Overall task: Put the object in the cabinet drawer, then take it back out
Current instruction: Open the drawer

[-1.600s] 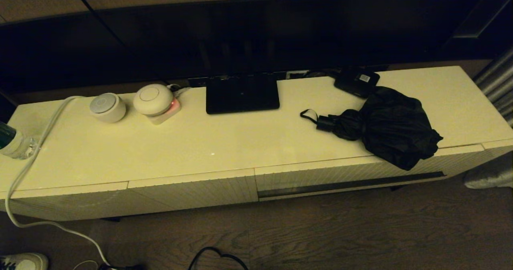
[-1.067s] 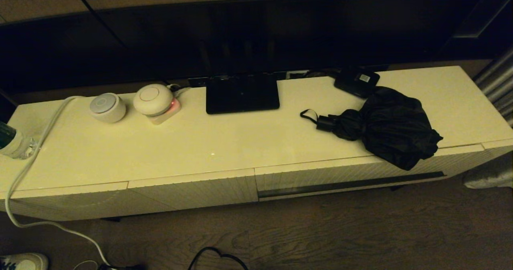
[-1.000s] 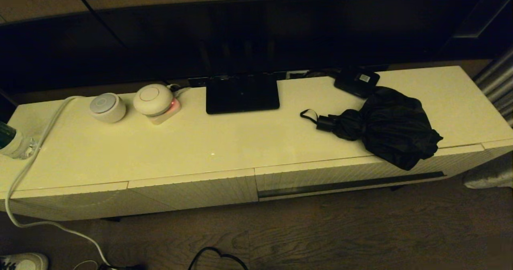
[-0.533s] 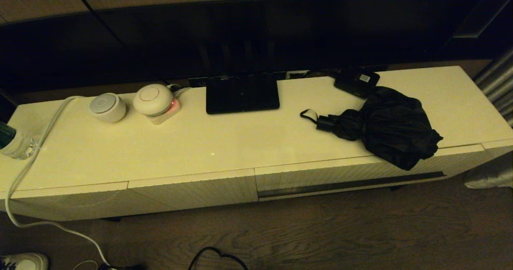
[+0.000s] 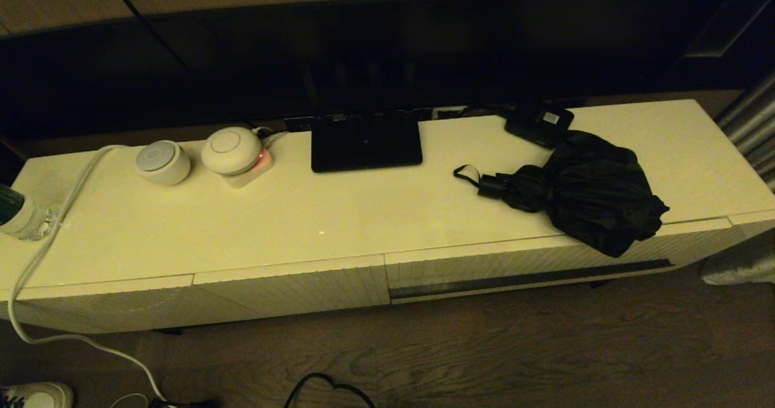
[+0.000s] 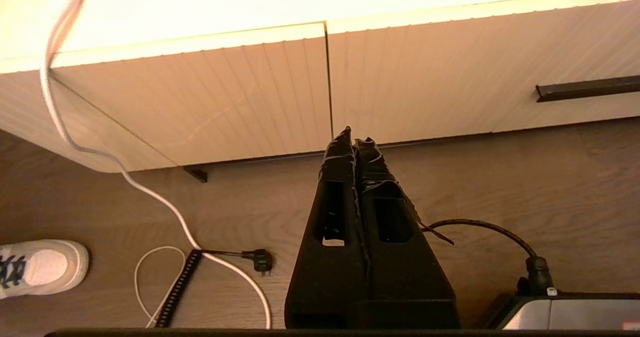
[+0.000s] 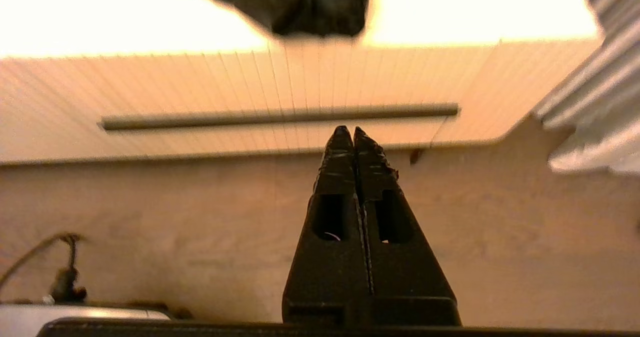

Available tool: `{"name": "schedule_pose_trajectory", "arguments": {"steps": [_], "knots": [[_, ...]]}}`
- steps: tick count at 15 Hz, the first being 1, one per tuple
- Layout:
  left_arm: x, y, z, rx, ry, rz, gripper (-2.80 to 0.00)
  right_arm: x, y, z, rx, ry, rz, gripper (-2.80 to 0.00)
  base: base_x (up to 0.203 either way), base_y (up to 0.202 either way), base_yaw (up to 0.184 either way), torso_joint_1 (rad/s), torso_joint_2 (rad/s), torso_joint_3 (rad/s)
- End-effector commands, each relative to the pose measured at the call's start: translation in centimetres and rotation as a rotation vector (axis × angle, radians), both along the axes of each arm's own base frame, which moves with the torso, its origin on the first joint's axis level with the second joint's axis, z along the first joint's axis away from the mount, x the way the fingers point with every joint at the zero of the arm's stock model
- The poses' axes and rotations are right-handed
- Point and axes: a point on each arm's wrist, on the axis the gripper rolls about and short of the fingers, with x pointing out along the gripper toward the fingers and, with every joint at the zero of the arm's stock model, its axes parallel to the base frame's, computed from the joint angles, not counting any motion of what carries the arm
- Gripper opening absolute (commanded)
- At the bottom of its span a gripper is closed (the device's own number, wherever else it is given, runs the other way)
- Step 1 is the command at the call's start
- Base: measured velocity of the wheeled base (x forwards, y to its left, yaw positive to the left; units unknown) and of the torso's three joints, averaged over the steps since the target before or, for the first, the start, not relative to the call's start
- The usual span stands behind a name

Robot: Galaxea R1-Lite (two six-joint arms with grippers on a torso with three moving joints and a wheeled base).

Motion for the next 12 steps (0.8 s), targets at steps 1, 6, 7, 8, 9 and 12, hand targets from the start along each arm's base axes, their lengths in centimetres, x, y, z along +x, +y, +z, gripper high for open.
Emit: {"name": "schedule_pose_trajectory", "arguments": {"steps": [1, 6, 7, 8, 9, 12], "knots": [[0.0, 0.0, -0.1, 0.000, 0.004, 0.001, -2.80, 0.9, 0.0, 3.5, 0.001, 0.029, -0.001, -2.80, 0.000, 0.000, 0.000, 0.000, 0.00, 0.000], [0.0, 0.0, -0.1, 0.000, 0.004, 0.001, -2.80, 6.6, 0.0, 10.3, 0.005, 0.167, -0.019, -2.80, 0.000, 0.000, 0.000, 0.000, 0.00, 0.000], [0.0, 0.0, -0.1, 0.000, 0.004, 0.001, -2.80, 8.1, 0.0, 10.8, 0.006, 0.208, -0.022, -2.80, 0.000, 0.000, 0.000, 0.000, 0.00, 0.000], [0.0, 0.0, -0.1, 0.000, 0.004, 0.001, -2.80, 9.6, 0.0, 11.2, 0.008, 0.248, -0.026, -2.80, 0.000, 0.000, 0.000, 0.000, 0.00, 0.000], [0.0, 0.0, -0.1, 0.000, 0.004, 0.001, -2.80, 10.9, -0.1, 11.6, 0.009, 0.280, -0.028, -2.80, 0.000, 0.000, 0.000, 0.000, 0.00, 0.000], [0.0, 0.0, -0.1, 0.000, 0.004, 0.001, -2.80, 14.7, -0.1, 12.5, 0.008, 0.358, -0.032, -2.80, 0.000, 0.000, 0.000, 0.000, 0.00, 0.000]]}}
